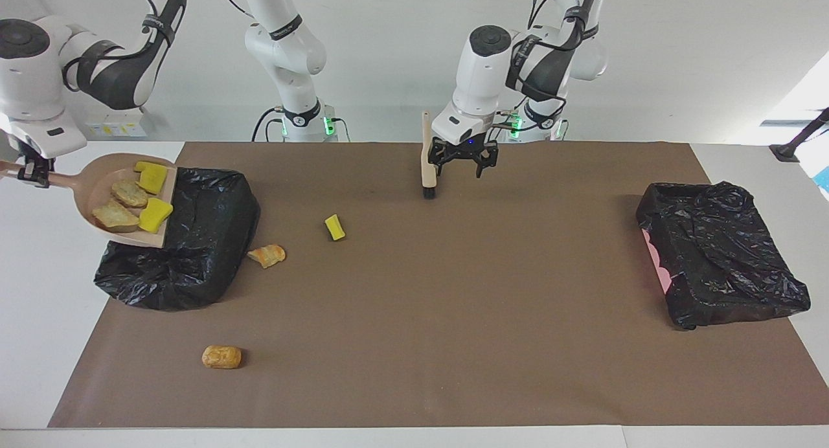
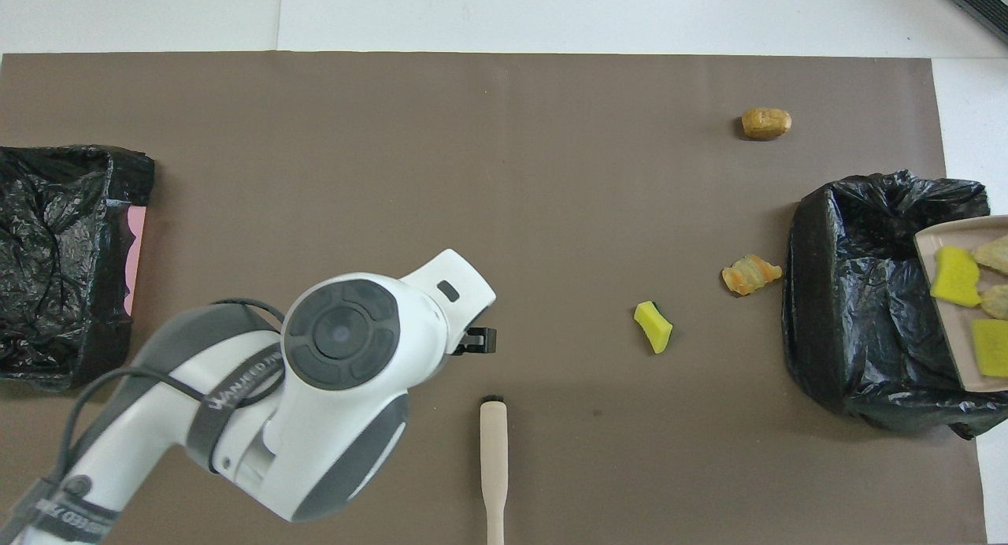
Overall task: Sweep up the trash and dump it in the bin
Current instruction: 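Tip the dustpan over the bin with the right gripper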
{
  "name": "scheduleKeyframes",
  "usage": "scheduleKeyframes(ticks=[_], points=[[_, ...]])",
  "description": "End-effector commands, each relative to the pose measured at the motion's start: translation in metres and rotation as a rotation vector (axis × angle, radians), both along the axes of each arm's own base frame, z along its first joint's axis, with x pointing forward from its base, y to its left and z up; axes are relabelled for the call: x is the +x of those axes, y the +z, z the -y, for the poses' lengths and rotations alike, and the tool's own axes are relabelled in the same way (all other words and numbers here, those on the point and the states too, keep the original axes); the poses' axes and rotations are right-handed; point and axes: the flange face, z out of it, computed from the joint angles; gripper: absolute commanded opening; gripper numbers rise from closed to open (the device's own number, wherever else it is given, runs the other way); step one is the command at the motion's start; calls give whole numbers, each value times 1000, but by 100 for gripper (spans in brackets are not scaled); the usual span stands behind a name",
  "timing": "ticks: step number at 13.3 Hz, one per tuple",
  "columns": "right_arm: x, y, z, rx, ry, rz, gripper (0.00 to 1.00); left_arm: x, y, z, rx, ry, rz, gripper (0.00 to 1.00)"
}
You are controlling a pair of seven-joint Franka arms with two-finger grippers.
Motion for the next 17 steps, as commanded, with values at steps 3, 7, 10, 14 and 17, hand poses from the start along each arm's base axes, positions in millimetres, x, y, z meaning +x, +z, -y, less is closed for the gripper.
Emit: scheduleKeyframes(ticks=[3,7,10,14,17], points=[[-12,12,-48,-110,-58,-1,0,60,97,-100,19,-147,55,100],[-20,14,-54,-148,-99,-7,0,63,156,-195,92,-223,108,100],[-31,21,-34,-190,-122,-14,0,65,181,-230,93,-203,81,100],[-51,53,-24,-222,-149,17,0,69,201,-273,88,-201,100,100],[-42,61,-58,-204,-156,14,0,76,197,-295,89,-159,63,100]])
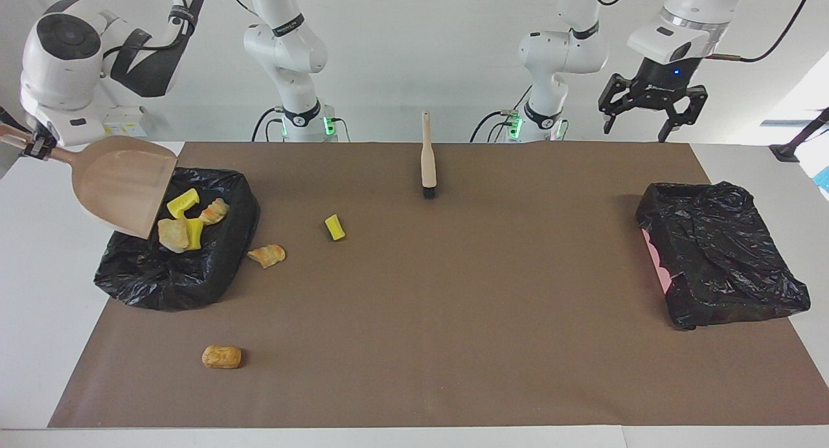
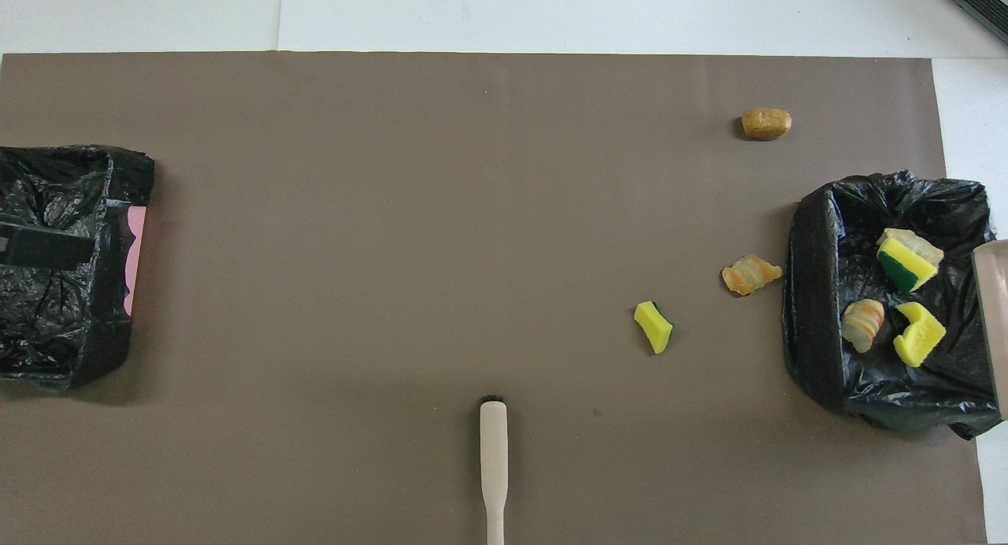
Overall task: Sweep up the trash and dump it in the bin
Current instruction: 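Tip the dustpan over the bin with the right gripper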
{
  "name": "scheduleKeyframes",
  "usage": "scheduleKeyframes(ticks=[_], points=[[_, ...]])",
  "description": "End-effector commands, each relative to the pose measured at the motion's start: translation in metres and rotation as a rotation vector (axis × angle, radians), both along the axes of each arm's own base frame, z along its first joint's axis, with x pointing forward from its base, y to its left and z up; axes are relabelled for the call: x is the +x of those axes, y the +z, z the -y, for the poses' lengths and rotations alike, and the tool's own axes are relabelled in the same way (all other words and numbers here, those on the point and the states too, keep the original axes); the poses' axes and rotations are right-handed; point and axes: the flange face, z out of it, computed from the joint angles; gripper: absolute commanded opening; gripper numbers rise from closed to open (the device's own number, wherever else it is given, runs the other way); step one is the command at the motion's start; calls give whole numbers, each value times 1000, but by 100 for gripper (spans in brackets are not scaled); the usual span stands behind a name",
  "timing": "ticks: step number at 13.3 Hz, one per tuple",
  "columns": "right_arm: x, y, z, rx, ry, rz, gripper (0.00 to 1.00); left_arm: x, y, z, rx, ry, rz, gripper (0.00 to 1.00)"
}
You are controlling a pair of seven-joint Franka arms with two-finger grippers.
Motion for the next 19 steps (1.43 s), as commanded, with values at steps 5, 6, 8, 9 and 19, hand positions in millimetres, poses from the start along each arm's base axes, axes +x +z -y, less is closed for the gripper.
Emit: scheduleKeyframes(ticks=[5,6,8,9,19], points=[[21,-21,-87,246,-48,93,0,-9,13,-15,14,22,-22,100],[26,-31,-99,286,-74,108,0,-12,12,-13,15,20,-36,100],[34,-46,-134,328,-132,145,0,-12,11,-14,15,22,-39,100],[35,-51,-145,358,-179,170,0,-12,11,-15,15,23,-41,100],[59,-144,-320,452,-811,385,0,-12,11,-15,15,23,-39,100]])
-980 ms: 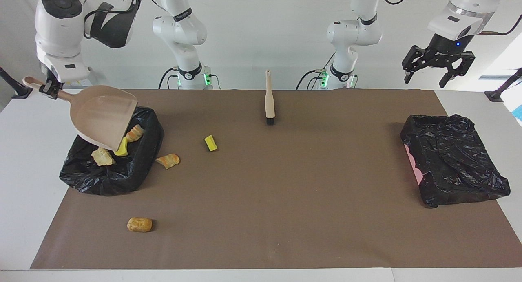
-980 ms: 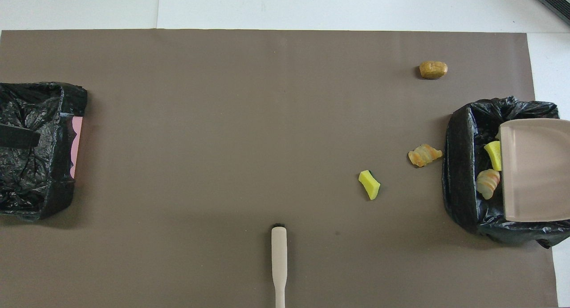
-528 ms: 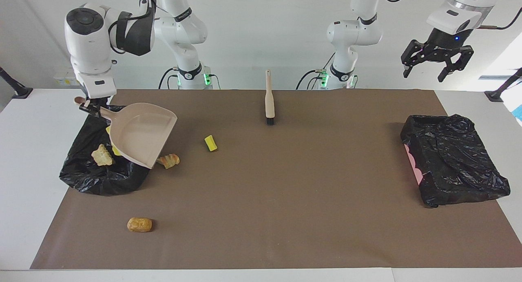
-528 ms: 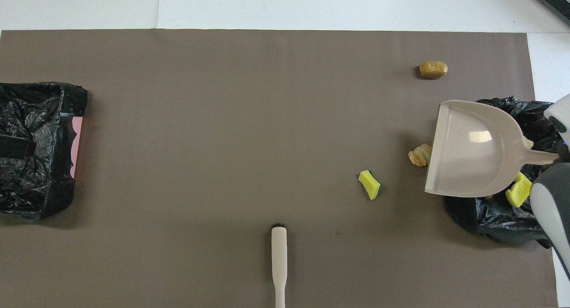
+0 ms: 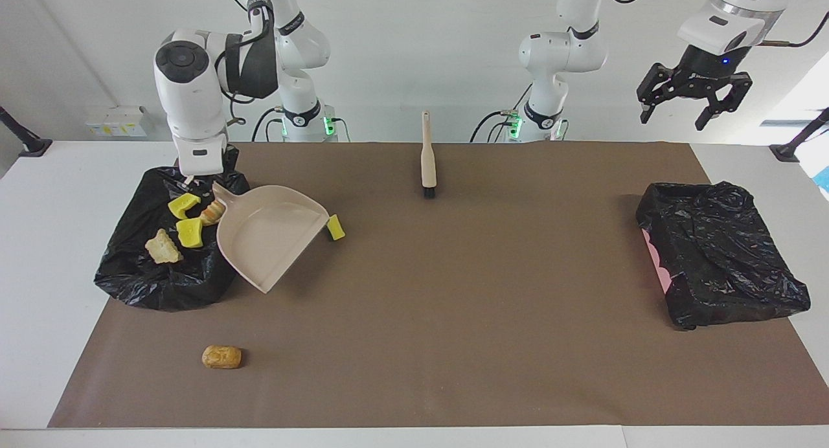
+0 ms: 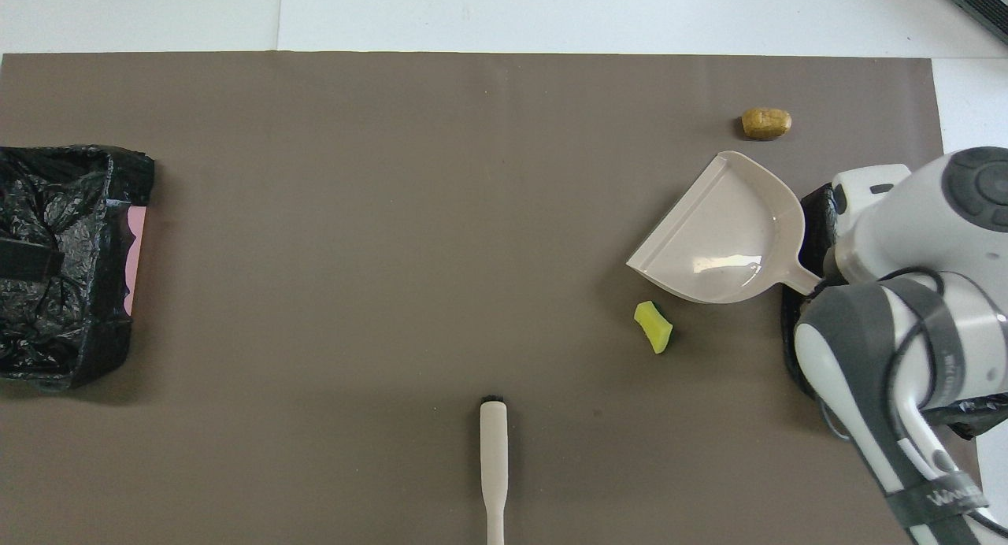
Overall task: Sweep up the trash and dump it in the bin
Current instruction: 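Bring the dustpan back to mid-table with the right gripper and release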
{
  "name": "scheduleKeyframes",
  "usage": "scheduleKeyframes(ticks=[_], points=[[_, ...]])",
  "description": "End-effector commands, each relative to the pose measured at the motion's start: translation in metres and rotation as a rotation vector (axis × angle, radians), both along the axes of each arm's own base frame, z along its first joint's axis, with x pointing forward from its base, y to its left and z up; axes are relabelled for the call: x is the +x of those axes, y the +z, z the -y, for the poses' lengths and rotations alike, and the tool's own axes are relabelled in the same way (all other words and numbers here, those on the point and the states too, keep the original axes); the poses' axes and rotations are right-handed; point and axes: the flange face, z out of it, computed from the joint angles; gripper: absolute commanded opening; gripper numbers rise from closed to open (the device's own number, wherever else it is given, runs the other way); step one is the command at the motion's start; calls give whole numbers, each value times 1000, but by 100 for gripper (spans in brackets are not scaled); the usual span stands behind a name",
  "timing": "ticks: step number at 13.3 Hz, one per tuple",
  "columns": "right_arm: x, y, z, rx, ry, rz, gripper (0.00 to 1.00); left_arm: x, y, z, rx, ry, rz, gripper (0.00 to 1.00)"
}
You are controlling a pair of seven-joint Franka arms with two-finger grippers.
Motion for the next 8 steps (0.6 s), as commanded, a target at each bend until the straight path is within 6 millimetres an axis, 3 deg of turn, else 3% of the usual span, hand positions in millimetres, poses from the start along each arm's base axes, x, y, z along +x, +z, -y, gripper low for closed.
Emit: scheduleKeyframes(ticks=[1,3,5,8], points=[[4,-12,-47,32,-185,32,0,-4,3,-4,12,4,-6,100],[4,-25,-81,80,-279,35,0,-4,2,-4,12,4,-7,100],[6,-35,-139,78,-361,51,0,-4,3,-4,12,4,-6,100],[7,-30,-195,148,-509,39,0,-4,3,-4,12,4,-6,100]])
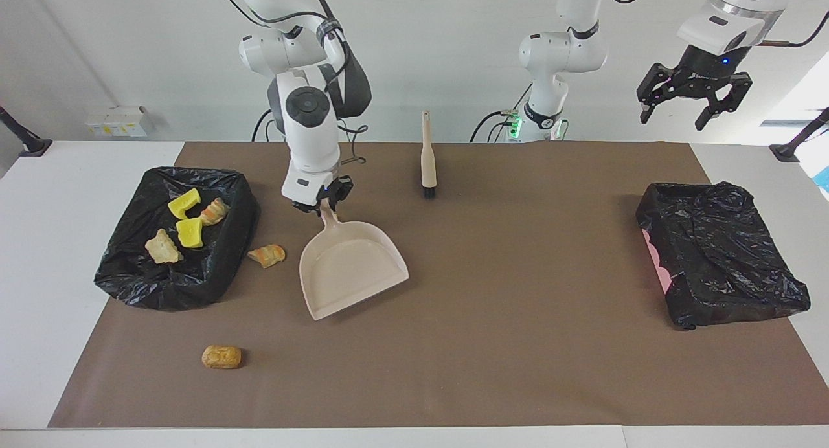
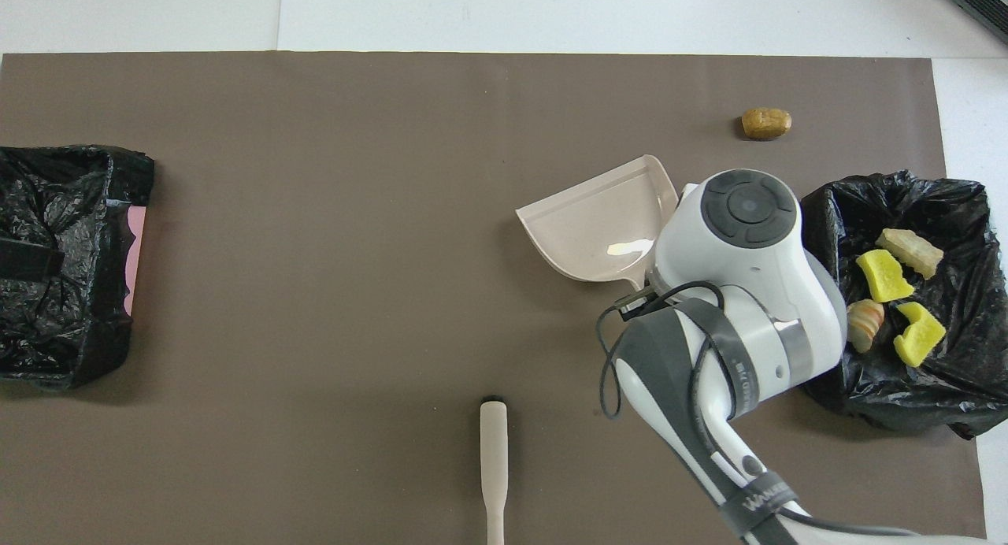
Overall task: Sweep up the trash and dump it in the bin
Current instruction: 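Bring the dustpan back to mid-table with the right gripper and release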
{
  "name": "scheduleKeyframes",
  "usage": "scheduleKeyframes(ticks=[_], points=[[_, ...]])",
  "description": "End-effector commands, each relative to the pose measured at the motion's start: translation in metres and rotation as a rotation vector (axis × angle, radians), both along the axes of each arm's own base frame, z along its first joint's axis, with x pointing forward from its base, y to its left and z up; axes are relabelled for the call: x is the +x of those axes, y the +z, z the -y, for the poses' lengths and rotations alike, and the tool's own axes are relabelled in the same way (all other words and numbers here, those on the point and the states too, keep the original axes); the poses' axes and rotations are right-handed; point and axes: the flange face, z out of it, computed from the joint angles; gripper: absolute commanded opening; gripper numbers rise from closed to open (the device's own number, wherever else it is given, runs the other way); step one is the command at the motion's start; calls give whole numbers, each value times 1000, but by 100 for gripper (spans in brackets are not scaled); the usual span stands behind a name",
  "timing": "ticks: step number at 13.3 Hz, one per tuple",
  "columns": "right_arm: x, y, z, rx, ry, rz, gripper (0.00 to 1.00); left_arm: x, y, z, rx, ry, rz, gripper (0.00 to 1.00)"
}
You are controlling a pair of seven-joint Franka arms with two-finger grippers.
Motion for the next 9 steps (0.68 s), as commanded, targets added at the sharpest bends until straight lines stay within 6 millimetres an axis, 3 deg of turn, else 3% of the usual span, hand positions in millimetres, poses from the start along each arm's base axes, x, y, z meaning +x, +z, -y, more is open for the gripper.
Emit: scheduleKeyframes(ticks=[1,3,6,8,9], points=[[12,8,-47,57,-115,9,0,-4,3,-4,12,4,-5,100],[19,0,-91,50,-181,20,0,-4,3,-4,12,4,-5,100],[27,-32,-155,-5,-267,33,0,-4,3,-4,12,4,-5,100],[31,-59,-168,-53,-376,40,0,-4,3,-4,12,4,-5,100],[34,-60,-171,-53,-416,44,0,-4,3,-4,12,4,-5,100]])
